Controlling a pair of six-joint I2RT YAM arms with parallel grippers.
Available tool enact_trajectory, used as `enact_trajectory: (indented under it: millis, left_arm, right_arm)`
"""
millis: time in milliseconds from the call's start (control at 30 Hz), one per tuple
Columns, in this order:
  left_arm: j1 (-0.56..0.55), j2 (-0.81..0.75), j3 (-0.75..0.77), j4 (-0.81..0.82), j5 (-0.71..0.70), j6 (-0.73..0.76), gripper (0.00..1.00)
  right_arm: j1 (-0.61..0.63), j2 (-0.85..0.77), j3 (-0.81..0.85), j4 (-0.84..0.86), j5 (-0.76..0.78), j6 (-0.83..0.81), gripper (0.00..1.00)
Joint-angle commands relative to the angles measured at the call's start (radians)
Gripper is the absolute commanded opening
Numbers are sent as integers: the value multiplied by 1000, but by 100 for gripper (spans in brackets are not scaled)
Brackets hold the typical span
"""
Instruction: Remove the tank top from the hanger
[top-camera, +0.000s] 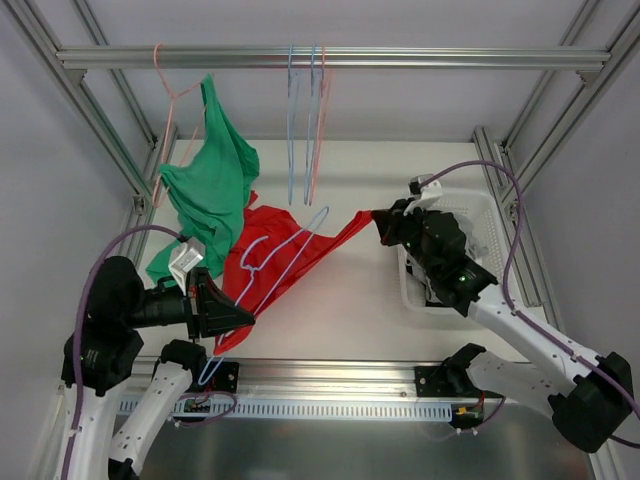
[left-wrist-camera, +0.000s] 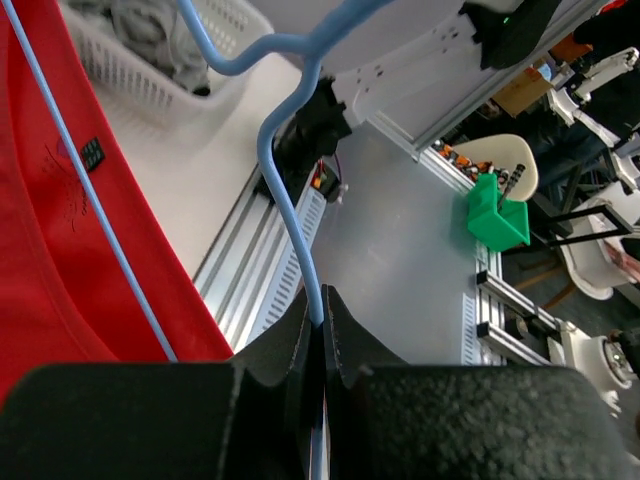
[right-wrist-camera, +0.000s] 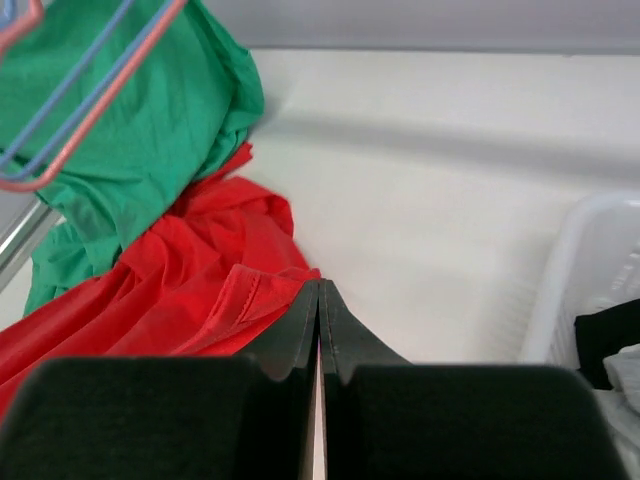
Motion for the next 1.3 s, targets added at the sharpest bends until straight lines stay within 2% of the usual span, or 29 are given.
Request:
enact_trajectory:
  millis: [0, 67, 133, 167, 233, 267, 300, 367, 467, 500, 533, 600, 700, 767, 800, 900, 1000, 1100, 1133, 1167, 1267]
  left_arm:
    - [-7, 60, 171, 39, 36, -22, 0]
    - [-6, 103, 267, 103, -29, -55, 0]
    - [-7, 126, 292, 343, -72, -121, 0]
    - [-7, 132, 283, 458, -81, -228, 0]
    - [-6, 157, 251, 735, -107, -346, 0]
    - [-7, 172, 208, 1025, -129, -447, 0]
    - [-7, 189, 191, 1154, -153, -483, 0]
    - [-32, 263, 171, 1395, -248, -512, 0]
    - [-131, 396, 201, 1514, -359, -404, 0]
    - [-233, 431, 218, 1516, -380, -355, 0]
    - [-286, 507, 252, 1518, -394, -244, 0]
    - [-387, 619, 286, 1519, -402, -165, 0]
    - [-406, 697, 309, 1576, -364, -89, 0]
    - [-408, 689, 245, 1611, -423, -43, 0]
    - [-409, 663, 211, 1649, -445, -23, 0]
    - [-414, 572, 119, 1598, -567, 98, 0]
    - [-415, 451, 24, 1541, -705, 196, 0]
    - [-415, 299, -44, 1370, -800, 227, 0]
    - [-415, 262, -45, 1285, -862, 212, 0]
    - [-415, 222, -48, 1127, -879, 207, 0]
    - [-415, 81, -88, 885, -974, 172, 0]
  right_arm:
    - [-38, -79, 107, -74, 40, 0, 0]
    - [-41, -110, 147, -135, 2, -10, 0]
    - [-43, -173, 172, -171, -62, -12, 0]
    - [-43, -199, 186, -193, -84, -1, 0]
    - [-41, -268, 204, -224, -183, 14, 0]
    - [-43, -285, 234, -256, -225, 22, 0]
    - [-43, -299, 258, -287, -268, 37, 0]
    - [-40, -320, 325, -357, -386, 48, 0]
    - [-32, -334, 408, -462, -461, 62, 0]
    - [-32, -329, 432, -488, -487, 56, 0]
    - [-25, -322, 455, -535, -563, 53, 0]
    - [-11, -293, 485, -559, -679, 56, 0]
    - [52, -253, 483, -644, -687, 14, 0]
    - [98, -250, 451, -709, -623, -33, 0]
    - [104, -254, 431, -723, -595, -38, 0]
    - [123, -259, 319, -720, -514, -29, 0]
    - [161, -236, 198, -633, -480, 22, 0]
    - [215, -165, 118, -531, -419, 53, 0]
    - [241, -127, 111, -518, -388, 53, 0]
    - [251, -112, 100, -513, -364, 54, 1]
    - [262, -79, 83, -501, -278, 57, 34]
